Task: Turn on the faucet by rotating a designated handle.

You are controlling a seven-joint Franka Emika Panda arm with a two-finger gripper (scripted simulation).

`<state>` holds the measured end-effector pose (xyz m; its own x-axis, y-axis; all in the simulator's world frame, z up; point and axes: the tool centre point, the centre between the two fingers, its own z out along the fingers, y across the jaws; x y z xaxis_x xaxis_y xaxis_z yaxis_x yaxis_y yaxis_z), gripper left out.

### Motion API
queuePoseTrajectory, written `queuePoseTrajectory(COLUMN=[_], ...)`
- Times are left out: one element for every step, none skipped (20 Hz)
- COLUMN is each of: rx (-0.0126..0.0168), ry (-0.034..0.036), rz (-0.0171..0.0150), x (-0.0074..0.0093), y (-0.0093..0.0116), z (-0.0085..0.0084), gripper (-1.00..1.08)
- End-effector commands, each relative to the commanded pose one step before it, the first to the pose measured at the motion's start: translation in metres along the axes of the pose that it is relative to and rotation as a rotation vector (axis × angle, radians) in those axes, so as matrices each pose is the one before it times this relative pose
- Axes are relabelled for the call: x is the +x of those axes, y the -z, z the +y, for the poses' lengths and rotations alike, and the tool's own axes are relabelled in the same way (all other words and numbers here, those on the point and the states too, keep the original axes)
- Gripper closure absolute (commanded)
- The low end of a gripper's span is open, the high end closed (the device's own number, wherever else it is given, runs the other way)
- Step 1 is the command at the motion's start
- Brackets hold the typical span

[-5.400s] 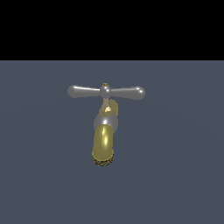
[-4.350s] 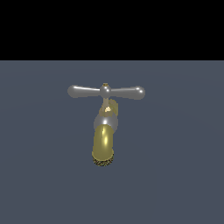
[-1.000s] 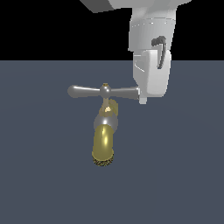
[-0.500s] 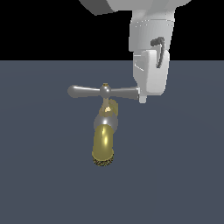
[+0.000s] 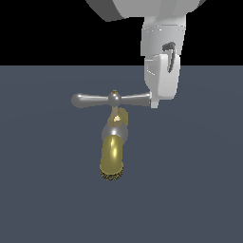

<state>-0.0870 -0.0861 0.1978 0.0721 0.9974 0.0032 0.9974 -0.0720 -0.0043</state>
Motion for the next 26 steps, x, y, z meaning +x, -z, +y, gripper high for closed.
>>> queuePoseTrajectory(rx=[-0.00443, 0.0, 0.0, 0.0, 0.0, 0.0, 0.0, 0.0, 0.0, 0.0, 0.0, 0.0, 0.0, 0.0, 0.0, 0.0, 0.0, 0.0, 0.0, 0.0035, 0.0, 0.0, 0.0, -0.00061, 0.0, 0.0], ry=[0.00262, 0.0, 0.0, 0.0, 0.0, 0.0, 0.0, 0.0, 0.0, 0.0, 0.0, 0.0, 0.0, 0.0, 0.0, 0.0, 0.0, 0.0, 0.0, -0.00325, 0.0, 0.0, 0.0, 0.00073, 0.0, 0.0], rz=[-0.00329, 0.0, 0.0, 0.0, 0.0, 0.0, 0.0, 0.0, 0.0, 0.0, 0.0, 0.0, 0.0, 0.0, 0.0, 0.0, 0.0, 0.0, 0.0, 0.0022, 0.0, 0.0, 0.0, -0.00023, 0.0, 0.0], x=[0.00013, -0.00025, -0.00025, -0.00026, -0.00026, -0.00026, -0.00026, -0.00026, -0.00026, -0.00026, -0.00026, -0.00026, -0.00026, -0.00026, -0.00026, -0.00026, -0.00027, -0.00027, 0.0, -0.00126, 0.00233, 0.00233, 0.00232, 0.00275, 0.0023, 0.0023], y=[-0.00006, 0.0, 0.0, 0.0, 0.0, 0.0, 0.0, 0.0, 0.0, 0.00001, 0.00001, 0.00001, 0.00001, 0.00001, 0.00001, 0.00002, 0.00002, 0.00002, 0.0, 0.00008, -0.00009, -0.00009, -0.00009, 0.00025, -0.00008, -0.00008], z=[0.00926, 0.00262, 0.00263, 0.00263, 0.00264, 0.00264, 0.00265, 0.00265, 0.00266, 0.00266, 0.00267, 0.00267, 0.00268, 0.00269, 0.00269, 0.0027, 0.0027, 0.00271, 0.0, -0.00449, 0.00314, 0.00313, 0.00313, 0.00304, 0.00311, 0.00311], gripper=[1.08, 1.08, 1.08, 1.08, 1.08, 1.08, 1.08, 1.08, 1.08, 1.08, 1.08, 1.08, 1.08, 1.08, 1.08, 1.08, 1.08, 1.08, 1.08, 1.08, 1.08, 1.08, 1.08, 1.08, 1.08, 1.08])
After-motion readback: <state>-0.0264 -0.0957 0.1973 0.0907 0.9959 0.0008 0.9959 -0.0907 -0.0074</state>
